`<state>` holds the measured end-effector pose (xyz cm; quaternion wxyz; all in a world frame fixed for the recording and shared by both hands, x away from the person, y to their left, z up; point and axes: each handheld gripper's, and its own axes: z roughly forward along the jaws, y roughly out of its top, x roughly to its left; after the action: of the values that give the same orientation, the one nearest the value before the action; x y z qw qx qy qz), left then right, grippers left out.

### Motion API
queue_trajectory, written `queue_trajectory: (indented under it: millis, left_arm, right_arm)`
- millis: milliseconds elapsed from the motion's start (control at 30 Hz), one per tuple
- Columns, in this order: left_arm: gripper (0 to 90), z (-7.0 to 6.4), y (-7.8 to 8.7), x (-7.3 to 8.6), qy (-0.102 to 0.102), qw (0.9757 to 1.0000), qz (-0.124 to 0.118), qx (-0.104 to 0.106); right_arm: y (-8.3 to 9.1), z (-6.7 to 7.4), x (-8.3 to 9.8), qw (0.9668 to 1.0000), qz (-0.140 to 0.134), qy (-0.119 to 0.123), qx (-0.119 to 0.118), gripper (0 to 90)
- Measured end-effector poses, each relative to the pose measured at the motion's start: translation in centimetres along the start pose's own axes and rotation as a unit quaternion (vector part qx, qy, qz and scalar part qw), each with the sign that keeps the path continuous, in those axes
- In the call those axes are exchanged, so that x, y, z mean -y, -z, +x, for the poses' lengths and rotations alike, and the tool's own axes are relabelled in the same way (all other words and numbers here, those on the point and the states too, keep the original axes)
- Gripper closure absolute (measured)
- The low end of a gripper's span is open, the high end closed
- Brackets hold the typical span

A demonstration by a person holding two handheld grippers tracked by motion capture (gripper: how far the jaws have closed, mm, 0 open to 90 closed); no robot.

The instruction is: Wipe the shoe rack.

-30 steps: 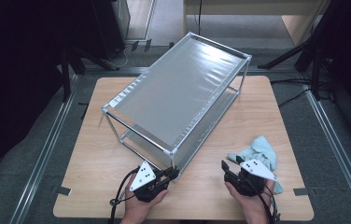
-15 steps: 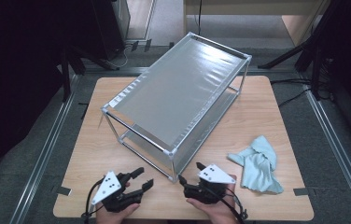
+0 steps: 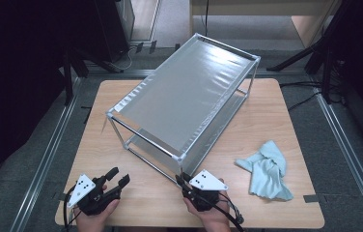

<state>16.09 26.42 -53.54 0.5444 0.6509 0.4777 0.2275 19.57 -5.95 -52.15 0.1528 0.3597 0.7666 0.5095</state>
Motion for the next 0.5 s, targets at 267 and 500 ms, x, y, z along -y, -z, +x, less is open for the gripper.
queue_trajectory:
  millis: [267, 500]
  left_arm:
    - [43.9, -0.3, -3.1, -0.9, -0.014, 0.9994, 0.018, -0.026]
    - [41.3, 0.1, -5.6, -1.7, 0.001, 0.9977, 0.028, -0.062]
  right_arm:
    - [2.4, -1.9, 1.0, 0.9996, -0.011, -0.011, 0.021, 79.1]
    - [5.3, -3.7, 2.1, 0.9983, -0.016, -0.028, 0.049, 79.1]
